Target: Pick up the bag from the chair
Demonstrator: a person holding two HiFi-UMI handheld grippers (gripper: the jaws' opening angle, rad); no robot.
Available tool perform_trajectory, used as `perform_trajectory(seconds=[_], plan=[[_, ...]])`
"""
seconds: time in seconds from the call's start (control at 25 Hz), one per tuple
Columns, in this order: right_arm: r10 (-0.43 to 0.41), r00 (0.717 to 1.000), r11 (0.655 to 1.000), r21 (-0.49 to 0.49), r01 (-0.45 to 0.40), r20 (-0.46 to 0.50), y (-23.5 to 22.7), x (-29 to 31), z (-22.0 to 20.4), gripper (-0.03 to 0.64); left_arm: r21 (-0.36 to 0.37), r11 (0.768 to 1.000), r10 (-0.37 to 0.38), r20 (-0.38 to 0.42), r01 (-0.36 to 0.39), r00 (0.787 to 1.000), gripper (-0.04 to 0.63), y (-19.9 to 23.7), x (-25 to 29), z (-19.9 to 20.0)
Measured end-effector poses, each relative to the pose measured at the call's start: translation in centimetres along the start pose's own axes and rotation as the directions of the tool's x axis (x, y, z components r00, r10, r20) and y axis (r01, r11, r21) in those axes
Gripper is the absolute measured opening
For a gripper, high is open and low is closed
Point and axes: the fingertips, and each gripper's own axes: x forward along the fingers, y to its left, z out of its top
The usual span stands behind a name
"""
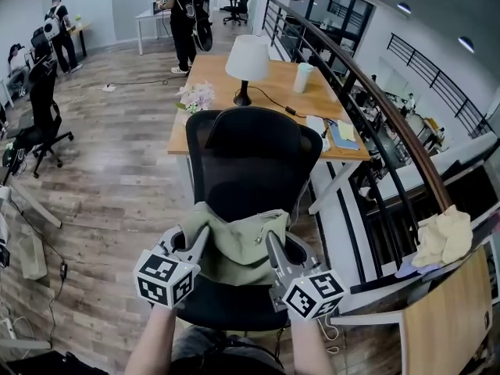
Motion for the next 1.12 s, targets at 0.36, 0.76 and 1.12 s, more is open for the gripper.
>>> perform_trajectory(seconds=[0.36,0.76,1.12], plan=[[0.017,0.998,1.0,-0.022,-0.016,0.053,1.5,0.0,3.6,0.049,0.042,0.999,-0.002,0.063,-0.001,0.998,0.011,0.0,-1.2,3.8],[0.026,0.993,0.999,-0.038,-0.022,0.115,2.5,-0.3,7.2,0.049,0.09,0.996,-0.021,0.118,0.011,0.993,0.011,-0.3,-1.9,7.6],[0.03,0.986,0.999,-0.043,-0.023,0.165,2.8,-0.8,10.5,0.049,0.157,0.988,-0.022,0.166,-0.005,0.986,0.011,-1.0,-2.2,11.3]])
